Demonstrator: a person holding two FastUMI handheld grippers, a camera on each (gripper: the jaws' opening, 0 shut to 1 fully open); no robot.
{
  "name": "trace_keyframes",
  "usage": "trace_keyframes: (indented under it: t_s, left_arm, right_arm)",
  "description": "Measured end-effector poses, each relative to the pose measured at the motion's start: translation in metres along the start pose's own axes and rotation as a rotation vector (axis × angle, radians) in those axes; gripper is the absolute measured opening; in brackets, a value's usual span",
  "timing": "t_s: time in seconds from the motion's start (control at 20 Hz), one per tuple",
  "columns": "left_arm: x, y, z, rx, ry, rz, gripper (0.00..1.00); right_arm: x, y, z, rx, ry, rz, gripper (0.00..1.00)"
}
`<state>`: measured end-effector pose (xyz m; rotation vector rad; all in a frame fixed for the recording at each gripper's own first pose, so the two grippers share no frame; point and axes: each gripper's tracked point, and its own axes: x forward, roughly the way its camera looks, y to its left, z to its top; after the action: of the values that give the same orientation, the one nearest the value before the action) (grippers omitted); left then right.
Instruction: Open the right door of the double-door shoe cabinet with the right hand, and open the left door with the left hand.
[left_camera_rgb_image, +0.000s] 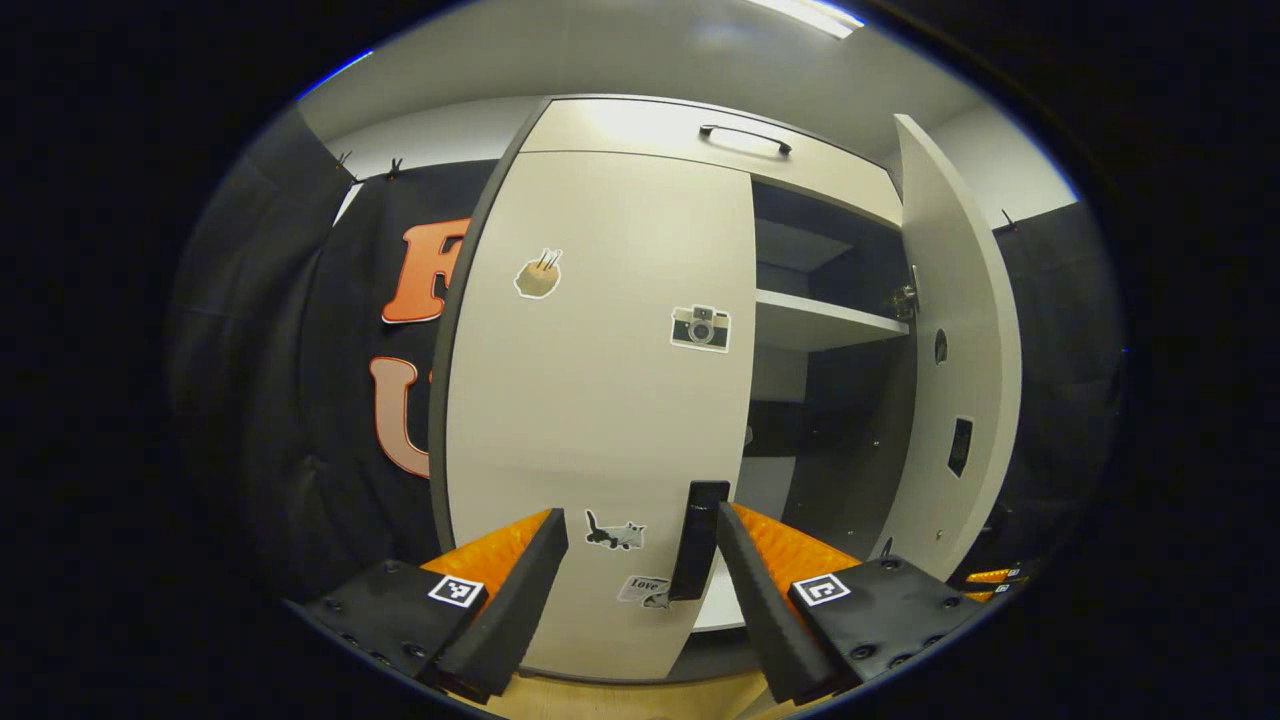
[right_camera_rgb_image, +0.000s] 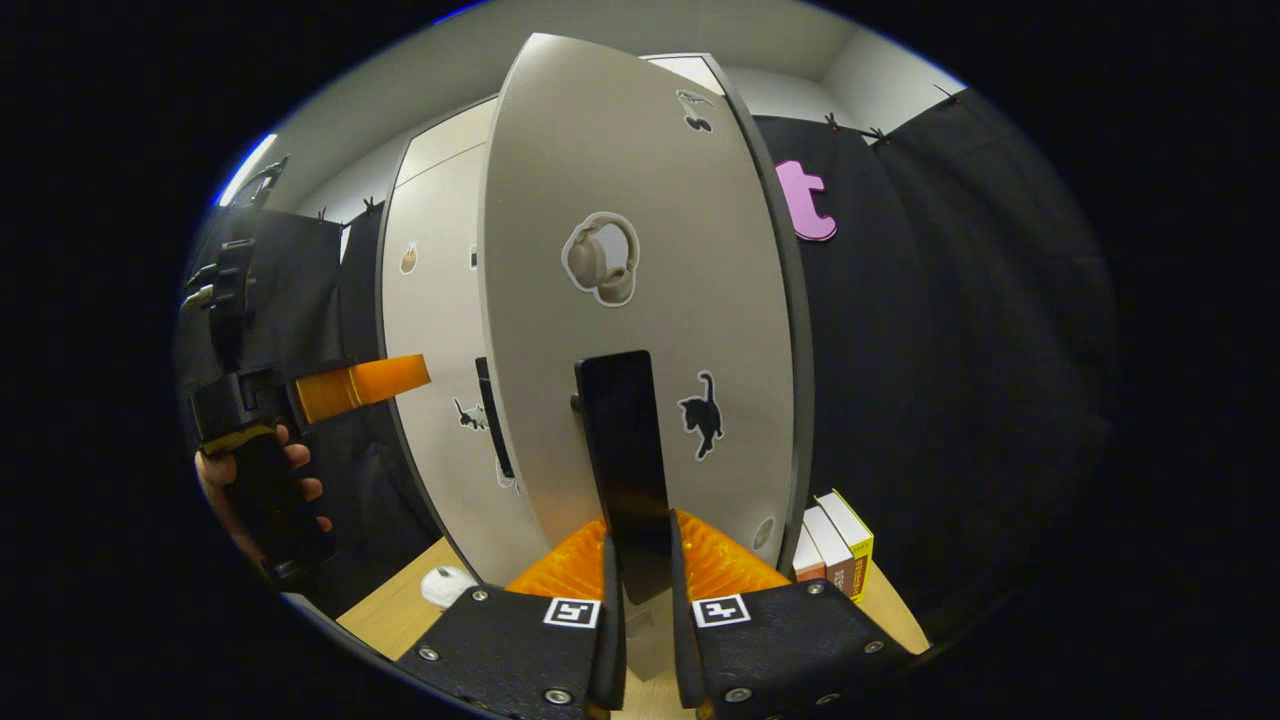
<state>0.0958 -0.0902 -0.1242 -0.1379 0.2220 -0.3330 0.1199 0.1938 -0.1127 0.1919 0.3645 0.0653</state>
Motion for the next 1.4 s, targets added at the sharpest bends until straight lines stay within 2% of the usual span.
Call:
trace_keyframes:
  t_s: [0.3,0.65,0.75,0.8,0.85,0.9,0.95,1.05,1.25,1.4]
  left_arm:
    - [0.01,-0.019,-0.019,0.019,0.036,-0.027,0.96]
    - [0.015,-0.034,-0.04,0.024,0.06,-0.055,0.96]
    - [0.016,-0.031,-0.043,0.039,0.072,-0.031,0.97]
    - [0.016,-0.032,-0.04,0.04,0.064,-0.031,0.98]
    - [0.017,-0.034,-0.041,0.04,0.061,-0.035,0.95]
    - [0.019,-0.035,-0.04,0.04,0.062,-0.038,0.96]
    - [0.02,-0.035,-0.042,0.041,0.065,-0.039,0.96]
    - [0.023,-0.036,-0.044,0.043,0.072,-0.036,0.96]
    - [0.038,-0.029,-0.052,0.046,0.094,-0.021,0.96]
    - [0.053,-0.023,-0.065,0.043,0.127,-0.011,0.96]
  right_arm:
    - [-0.011,-0.014,0.007,-0.053,-0.01,-0.074,0.16]
    - [-0.015,-0.021,0.015,-0.019,-0.061,-0.172,0.16]
    - [-0.017,-0.031,0.024,-0.055,-0.084,-0.233,0.15]
    - [-0.014,-0.042,0.028,-0.076,-0.095,-0.275,0.11]
    - [-0.014,-0.052,0.033,-0.082,-0.112,-0.3,0.15]
    - [-0.019,-0.063,0.032,-0.054,-0.104,-0.297,0.18]
    - [-0.02,-0.061,0.031,-0.002,-0.1,-0.265,0.05]
    - [-0.027,-0.065,0.032,0.062,-0.097,-0.232,0.04]
    - [-0.04,-0.067,0.04,0.053,-0.117,-0.21,0.06]
    - [-0.058,-0.101,0.037,-0.021,-0.128,-0.287,0.13]
